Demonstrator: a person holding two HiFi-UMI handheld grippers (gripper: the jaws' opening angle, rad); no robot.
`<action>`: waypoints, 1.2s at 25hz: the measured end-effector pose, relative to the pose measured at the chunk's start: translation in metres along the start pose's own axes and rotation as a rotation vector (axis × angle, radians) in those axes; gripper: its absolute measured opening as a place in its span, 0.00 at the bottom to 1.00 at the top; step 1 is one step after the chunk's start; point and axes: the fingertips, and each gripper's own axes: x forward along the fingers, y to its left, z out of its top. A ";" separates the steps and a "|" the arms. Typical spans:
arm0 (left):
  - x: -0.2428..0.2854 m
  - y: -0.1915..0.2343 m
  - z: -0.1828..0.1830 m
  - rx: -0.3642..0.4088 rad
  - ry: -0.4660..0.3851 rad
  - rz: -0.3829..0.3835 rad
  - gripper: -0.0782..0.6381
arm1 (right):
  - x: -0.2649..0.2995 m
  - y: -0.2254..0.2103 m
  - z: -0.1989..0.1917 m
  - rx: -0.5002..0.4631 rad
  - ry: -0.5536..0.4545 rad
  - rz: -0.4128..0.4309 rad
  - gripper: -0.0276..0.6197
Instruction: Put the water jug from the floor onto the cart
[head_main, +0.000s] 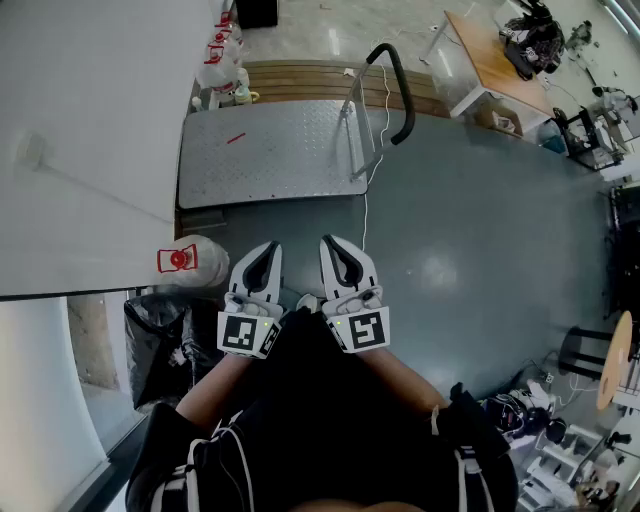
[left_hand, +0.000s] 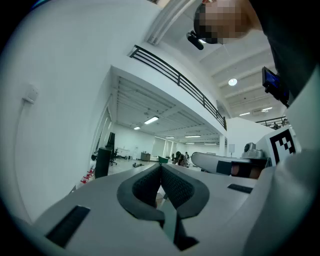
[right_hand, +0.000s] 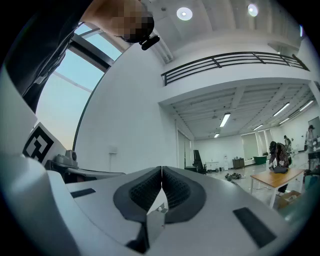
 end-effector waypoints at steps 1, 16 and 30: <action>0.000 -0.002 0.000 0.001 0.001 0.001 0.13 | -0.001 -0.002 0.001 -0.001 0.002 -0.001 0.07; 0.002 -0.011 -0.012 0.011 0.004 0.008 0.13 | -0.017 -0.023 -0.011 0.037 0.000 -0.044 0.07; 0.016 0.016 -0.024 0.001 0.048 0.047 0.13 | 0.002 -0.039 -0.023 0.059 0.041 -0.062 0.07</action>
